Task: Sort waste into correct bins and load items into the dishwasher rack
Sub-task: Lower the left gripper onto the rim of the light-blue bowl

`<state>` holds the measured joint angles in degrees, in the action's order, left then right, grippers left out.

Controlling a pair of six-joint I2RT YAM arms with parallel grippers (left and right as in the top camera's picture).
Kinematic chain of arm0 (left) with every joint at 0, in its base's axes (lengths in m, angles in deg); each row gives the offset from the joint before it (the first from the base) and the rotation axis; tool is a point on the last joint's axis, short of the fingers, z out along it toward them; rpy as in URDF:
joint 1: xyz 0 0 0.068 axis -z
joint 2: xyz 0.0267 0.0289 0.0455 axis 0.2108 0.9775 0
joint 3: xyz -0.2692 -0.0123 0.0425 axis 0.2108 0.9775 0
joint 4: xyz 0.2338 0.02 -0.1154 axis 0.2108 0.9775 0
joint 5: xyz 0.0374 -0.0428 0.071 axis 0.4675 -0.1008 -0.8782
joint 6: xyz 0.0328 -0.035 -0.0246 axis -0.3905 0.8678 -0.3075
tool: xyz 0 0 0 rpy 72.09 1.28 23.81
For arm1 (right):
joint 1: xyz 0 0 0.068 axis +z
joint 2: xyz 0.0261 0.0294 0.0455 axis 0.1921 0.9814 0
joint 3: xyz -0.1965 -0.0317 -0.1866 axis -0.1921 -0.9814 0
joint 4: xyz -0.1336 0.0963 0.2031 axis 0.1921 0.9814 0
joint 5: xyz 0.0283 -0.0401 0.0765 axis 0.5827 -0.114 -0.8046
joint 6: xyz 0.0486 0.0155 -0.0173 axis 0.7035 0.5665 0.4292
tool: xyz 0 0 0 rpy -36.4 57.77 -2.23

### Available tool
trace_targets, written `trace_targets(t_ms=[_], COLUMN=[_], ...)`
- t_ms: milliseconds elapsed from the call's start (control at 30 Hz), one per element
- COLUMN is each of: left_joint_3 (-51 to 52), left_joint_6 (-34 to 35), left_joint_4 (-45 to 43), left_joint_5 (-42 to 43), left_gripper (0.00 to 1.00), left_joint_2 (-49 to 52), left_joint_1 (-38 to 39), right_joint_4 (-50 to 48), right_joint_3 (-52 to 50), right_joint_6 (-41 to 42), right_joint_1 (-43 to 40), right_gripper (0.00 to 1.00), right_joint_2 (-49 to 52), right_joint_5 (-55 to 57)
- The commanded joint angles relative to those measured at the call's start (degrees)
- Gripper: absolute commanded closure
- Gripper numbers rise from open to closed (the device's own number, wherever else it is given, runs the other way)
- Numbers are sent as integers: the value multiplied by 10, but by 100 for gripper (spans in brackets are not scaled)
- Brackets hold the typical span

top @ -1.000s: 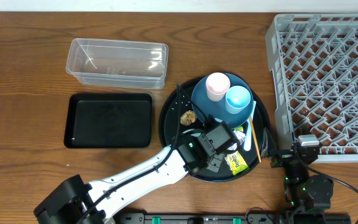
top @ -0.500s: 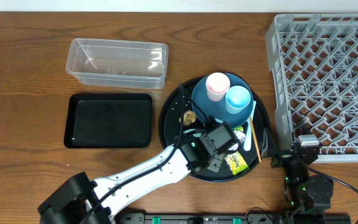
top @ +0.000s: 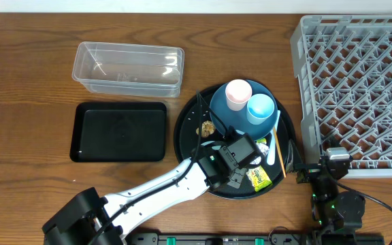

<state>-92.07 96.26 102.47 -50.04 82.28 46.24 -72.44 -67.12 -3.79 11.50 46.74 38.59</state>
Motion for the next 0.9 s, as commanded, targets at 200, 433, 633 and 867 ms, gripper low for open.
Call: trace_targets(t_ms=[200,433,633,867], left_joint_3=[3,3,3,3], left_joint_6=[5,5,5,5], left_joint_4=[-3,-3,-3,-3], left_joint_5=[-10,-10,-3,-4], left_gripper=[65,65,65,65], left_joint_2=[31,32,32,32], left_joint_1=[1,1,1,9], right_joint_4=[1,1,1,1], right_joint_3=[-2,-2,-2,-2], right_joint_6=[-7,-7,-7,-7], right_joint_1=[-4,-4,-4,-4], right_gripper=[1,1,1,1], right_joint_2=[0,0,0,0], right_joint_5=[4,4,4,4])
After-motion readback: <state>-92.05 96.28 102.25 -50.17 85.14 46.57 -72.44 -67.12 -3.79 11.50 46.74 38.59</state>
